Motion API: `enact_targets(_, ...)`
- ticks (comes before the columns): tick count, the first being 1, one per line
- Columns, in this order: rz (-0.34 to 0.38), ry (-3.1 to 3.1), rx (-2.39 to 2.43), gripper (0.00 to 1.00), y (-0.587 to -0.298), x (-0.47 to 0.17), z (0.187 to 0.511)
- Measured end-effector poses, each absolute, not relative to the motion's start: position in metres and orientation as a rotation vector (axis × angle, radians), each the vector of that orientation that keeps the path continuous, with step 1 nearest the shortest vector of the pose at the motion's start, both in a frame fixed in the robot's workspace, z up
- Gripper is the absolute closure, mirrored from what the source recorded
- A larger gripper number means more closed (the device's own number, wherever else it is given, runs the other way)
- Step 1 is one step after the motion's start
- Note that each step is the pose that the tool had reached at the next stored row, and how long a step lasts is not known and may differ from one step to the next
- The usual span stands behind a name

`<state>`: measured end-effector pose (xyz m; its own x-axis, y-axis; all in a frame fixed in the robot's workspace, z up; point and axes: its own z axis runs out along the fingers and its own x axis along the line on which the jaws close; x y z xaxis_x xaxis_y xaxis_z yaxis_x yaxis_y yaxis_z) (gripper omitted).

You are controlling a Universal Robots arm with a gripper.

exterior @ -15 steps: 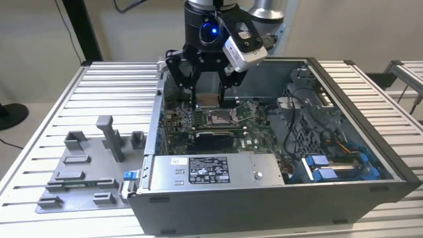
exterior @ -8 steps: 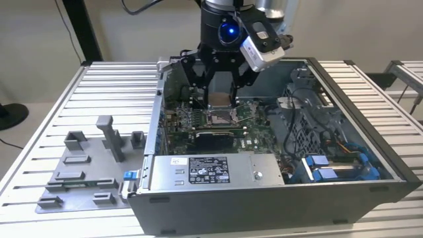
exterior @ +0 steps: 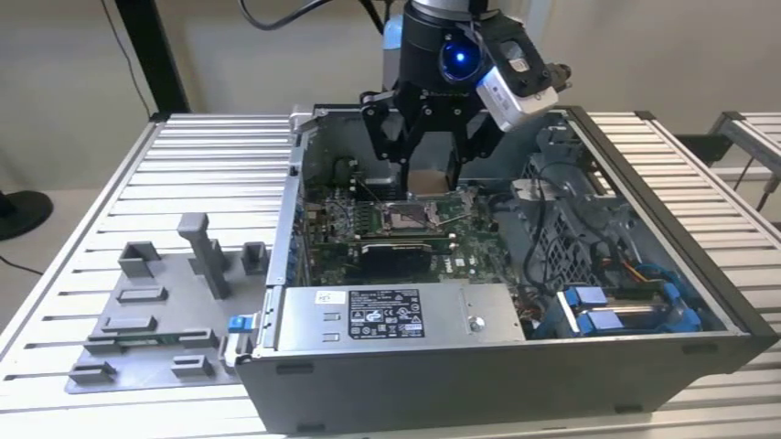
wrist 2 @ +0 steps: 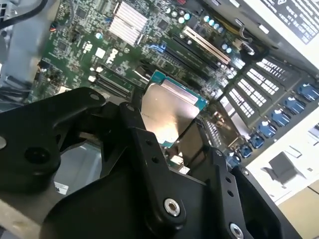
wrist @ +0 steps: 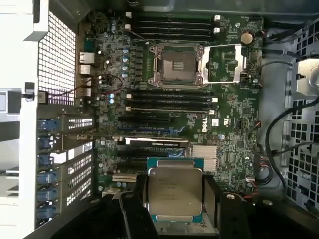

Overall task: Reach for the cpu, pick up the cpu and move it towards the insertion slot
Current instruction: 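Pick up the cpu and move it towards the insertion slot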

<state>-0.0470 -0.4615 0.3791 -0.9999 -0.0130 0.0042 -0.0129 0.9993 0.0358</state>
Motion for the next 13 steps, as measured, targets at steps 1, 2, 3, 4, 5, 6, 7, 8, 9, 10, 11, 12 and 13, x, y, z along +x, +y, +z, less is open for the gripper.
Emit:
enact_targets(1, -0.056, -3.137, 0.020, 1.00, -0.462, -0.044, 0.379)
enact_targets(2, -0.056, -3.137, 0.020, 1.00, -0.462, -0.042, 0.379)
enact_targets(3, -0.056, -3.137, 0.020, 1.00, -0.462, -0.040, 0.379)
enact_targets(4, -0.056, -3.137, 0.020, 1.00, -0.462, -0.038, 0.379)
enact_targets(5, -0.056, -3.137, 0.020, 1.00, -0.462, -0.037, 0.379)
enact_targets(6, -0.056, -3.137, 0.020, 1.00, -0.462, -0.036, 0.379)
enact_targets(7, -0.056, -3.137, 0.020, 1.00, -0.461, -0.035, 0.379)
enact_targets(8, -0.056, -3.137, 0.020, 1.00, -0.461, -0.035, 0.379)
enact_targets(9, -0.056, -3.137, 0.019, 1.00, -0.461, -0.034, 0.379)
enact_targets(10, -0.056, -3.137, 0.018, 1.00, -0.461, -0.034, 0.379)
enact_targets(11, -0.056, -3.137, 0.016, 1.00, -0.461, -0.034, 0.379)
enact_targets(12, -0.056, -3.137, 0.015, 1.00, -0.461, -0.034, 0.379)
enact_targets(13, -0.056, -3.137, 0.014, 1.00, -0.461, -0.033, 0.379)
